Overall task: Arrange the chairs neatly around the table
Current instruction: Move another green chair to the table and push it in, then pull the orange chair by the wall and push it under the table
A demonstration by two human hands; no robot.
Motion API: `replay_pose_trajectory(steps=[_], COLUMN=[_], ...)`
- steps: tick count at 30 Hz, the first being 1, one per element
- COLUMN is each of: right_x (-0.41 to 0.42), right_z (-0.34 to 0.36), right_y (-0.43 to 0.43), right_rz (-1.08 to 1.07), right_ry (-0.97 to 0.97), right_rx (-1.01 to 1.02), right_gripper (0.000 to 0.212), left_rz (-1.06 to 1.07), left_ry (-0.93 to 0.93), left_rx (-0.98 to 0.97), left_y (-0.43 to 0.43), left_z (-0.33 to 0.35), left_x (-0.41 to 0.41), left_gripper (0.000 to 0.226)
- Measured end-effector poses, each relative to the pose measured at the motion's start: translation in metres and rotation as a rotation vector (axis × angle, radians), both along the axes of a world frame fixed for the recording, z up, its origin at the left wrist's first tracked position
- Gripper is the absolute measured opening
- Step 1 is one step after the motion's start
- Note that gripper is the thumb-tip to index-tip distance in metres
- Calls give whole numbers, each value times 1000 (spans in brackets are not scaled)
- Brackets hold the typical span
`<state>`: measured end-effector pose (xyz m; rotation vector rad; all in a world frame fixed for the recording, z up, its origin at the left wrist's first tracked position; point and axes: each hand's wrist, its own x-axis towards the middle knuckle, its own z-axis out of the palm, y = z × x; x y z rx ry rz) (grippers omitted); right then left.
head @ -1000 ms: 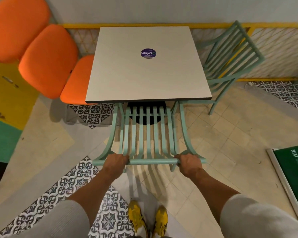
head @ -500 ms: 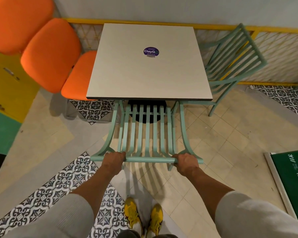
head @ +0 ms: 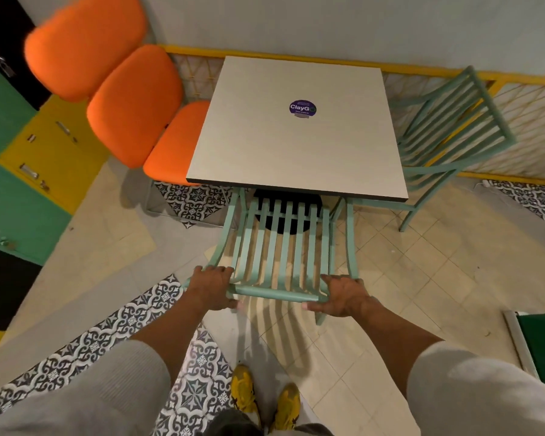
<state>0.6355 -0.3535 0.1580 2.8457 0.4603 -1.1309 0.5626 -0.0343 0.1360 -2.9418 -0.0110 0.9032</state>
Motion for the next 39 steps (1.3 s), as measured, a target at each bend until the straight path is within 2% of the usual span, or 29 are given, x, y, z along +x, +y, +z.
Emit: replay_pose_trajectory(steps=[4,10,19,25,28,32,36,39], right_x=[22,36,-4,-28,-28,-6,34,65], right_z=[30,63,80,78,80,112,164,198], right_y=[32,120,291,431,500,598,677,728], right_rz=[78,338,666,765,782,778,754,730], right_ry=[10,9,-14,-27,-24,-108,-251,-369], right_rx=[60,121,169,142,166,213,282,233], right_gripper=[133,137,132,133,132,122,117,120], left_rz=[112,314,615,739,723,608,486,432], left_ry=[-98,-187,-144,-123,-109,-185,-272,-346], left_rx=[-46,-18,51,57,44,86,155,164], left_y=[22,73,186,298,366,475,575,642], left_z=[32,70,88,82,90,127,185,227], left_x=[-9,-50,-162,-211,-216,-201,-150,-101], left_gripper=[103,120,117,113,111,112,116,121])
